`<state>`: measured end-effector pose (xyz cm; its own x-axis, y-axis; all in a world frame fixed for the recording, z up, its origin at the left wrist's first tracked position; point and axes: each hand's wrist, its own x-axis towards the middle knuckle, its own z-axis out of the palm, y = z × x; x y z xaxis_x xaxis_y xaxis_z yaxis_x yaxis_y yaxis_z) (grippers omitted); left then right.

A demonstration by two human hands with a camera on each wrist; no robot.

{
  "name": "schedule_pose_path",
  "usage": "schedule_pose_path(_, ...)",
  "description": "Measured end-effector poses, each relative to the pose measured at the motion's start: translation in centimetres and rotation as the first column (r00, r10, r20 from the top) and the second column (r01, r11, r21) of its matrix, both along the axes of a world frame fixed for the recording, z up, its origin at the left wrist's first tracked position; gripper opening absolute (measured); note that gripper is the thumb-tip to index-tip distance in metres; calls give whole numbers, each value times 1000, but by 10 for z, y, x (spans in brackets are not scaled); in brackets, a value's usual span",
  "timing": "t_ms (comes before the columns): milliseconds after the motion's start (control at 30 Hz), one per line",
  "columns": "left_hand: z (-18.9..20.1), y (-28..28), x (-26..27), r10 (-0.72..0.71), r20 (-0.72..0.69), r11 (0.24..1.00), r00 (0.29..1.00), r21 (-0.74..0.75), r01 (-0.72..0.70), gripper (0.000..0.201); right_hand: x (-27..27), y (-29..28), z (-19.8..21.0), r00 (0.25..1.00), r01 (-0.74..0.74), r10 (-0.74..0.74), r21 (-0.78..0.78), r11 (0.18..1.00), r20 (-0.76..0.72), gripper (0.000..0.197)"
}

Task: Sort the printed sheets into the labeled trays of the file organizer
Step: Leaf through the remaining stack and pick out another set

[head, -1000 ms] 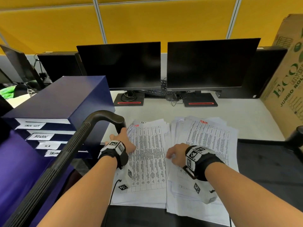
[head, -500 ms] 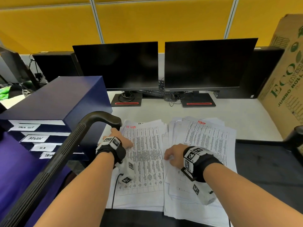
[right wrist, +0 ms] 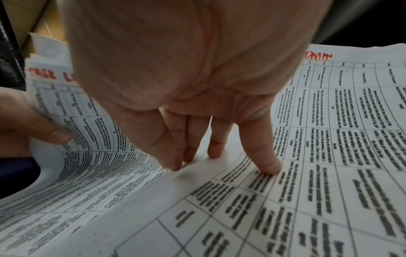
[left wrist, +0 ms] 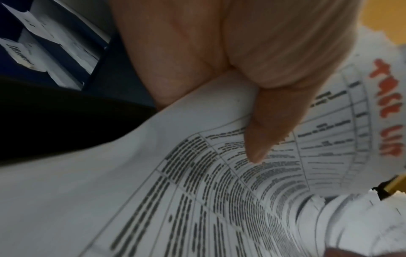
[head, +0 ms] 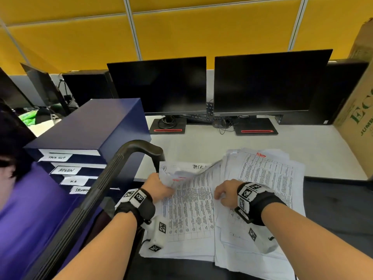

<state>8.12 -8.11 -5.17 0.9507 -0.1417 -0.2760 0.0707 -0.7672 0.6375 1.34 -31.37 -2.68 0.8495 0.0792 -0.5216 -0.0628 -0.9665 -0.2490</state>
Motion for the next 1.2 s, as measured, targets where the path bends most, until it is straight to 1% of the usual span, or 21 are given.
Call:
schedule_pose_path(67,0,-3,-7,-125,-24,988,992,92,127,22,0,2,-1,1000,10,-10,1,1000,5,41)
schedule_pose_path(133,1,-7,-9,-185,1,970,983,160,183,29,-1,4,-1,1000,17,-17,-2,1000,8,41)
schedule_pose_path(167,0,-9,-8,-188,10,969,982,165,183,32,-2,5,1,1000,18,-18,-7,1000,8,41)
schedule_pose_path(267,0,-8,-1,-112,22,986,993,131,108,43,-6,6,3,1000,17,-17,-22,1000,-4,41)
schedule_pose_path(400,-5,-9,19,-138,44,947,989,299,119,50,-5,4,2,1000,21,-21,-17,1000,6,39)
schedule_pose_path(433,-5,-10,25,-120,44,940,992,328,99,57,-3,4,0,1000,26,-26,-17,1000,9,38)
schedule_pose_path(467,-2,-9,28,-107,52,935,993,346,82,69,-1,5,-1,1000,28,-28,-17,999,14,38)
schedule_pose_path(500,1,-8,33,-101,30,924,994,374,83,84,1,6,-1,999,28,-27,-21,999,16,37)
schedule_pose_path(533,2,-6,40,-117,14,910,993,401,101,92,4,7,-1,1000,27,-26,-28,999,15,36)
schedule_pose_path(600,4,-4,53,-187,-59,857,981,479,192,90,6,9,0,999,25,-24,-41,999,21,34)
schedule_pose_path(667,-14,0,75,-177,-146,827,973,515,227,82,8,9,1,999,32,-30,-43,999,31,33)
schedule_pose_path(700,-20,0,80,-163,-179,829,970,509,233,78,8,8,1,999,34,-33,-42,999,32,32)
schedule_pose_path(733,-24,3,83,-157,-158,838,975,501,216,74,8,8,1,999,36,-35,-41,999,33,32)
schedule_pose_path(800,0,-3,57,-176,-71,860,982,475,188,60,8,8,2,999,35,-33,-42,999,31,32)
schedule_pose_path(867,11,-6,42,-157,-11,911,988,384,149,47,9,9,3,999,27,-26,-49,998,26,32)
schedule_pose_path(900,13,-6,38,-114,16,939,993,328,103,39,9,9,4,999,24,-23,-50,998,23,32)
schedule_pose_path(967,13,-2,33,40,45,981,998,190,-48,33,8,10,5,1000,20,-19,-48,999,22,32)
schedule_pose_path(1000,13,-1,31,110,64,987,992,108,-116,32,8,9,4,1000,19,-17,-46,999,24,32)
schedule_pose_path(1067,12,1,25,189,83,981,978,-55,-185,22,6,8,3,999,21,-20,-43,999,34,33)
schedule_pose_path(1133,15,-1,18,200,121,974,972,-133,-183,15,3,7,0,998,34,-33,-31,999,45,35)
schedule_pose_path(1200,22,-2,13,190,168,974,967,-154,-164,16,-2,5,-3,999,37,-36,-23,999,35,39)
